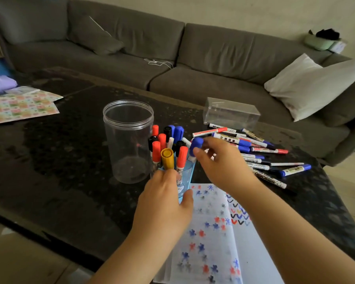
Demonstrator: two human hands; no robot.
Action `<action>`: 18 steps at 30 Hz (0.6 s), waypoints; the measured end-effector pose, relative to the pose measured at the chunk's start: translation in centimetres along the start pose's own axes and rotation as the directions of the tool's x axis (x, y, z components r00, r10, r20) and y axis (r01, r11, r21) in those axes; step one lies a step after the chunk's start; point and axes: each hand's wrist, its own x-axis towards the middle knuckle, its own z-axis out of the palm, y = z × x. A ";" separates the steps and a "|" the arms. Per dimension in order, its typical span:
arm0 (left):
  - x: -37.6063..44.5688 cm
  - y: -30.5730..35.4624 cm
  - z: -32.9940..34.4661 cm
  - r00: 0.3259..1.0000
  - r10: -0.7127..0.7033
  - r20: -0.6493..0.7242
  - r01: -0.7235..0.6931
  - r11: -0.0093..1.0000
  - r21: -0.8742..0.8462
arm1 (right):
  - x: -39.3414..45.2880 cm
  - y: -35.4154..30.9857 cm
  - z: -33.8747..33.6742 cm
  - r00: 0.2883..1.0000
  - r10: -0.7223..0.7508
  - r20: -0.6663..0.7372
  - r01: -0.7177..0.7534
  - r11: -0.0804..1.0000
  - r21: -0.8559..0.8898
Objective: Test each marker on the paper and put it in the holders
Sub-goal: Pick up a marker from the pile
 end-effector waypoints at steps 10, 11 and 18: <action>0.7 1.3 1.8 0.995 0.002 0.097 0.004 0.998 -0.062 | -1.5 4.8 0.3 0.995 0.096 -0.011 -0.095 0.992 0.082; 0.9 1.5 2.1 0.994 0.020 0.106 -0.013 0.998 -0.064 | -1.7 5.8 0.2 0.987 0.162 -0.008 -0.161 0.984 0.078; 2.3 2.5 4.8 0.989 0.072 0.126 -0.067 0.997 -0.044 | -0.5 10.4 1.1 0.950 0.299 0.085 -0.292 0.952 -0.090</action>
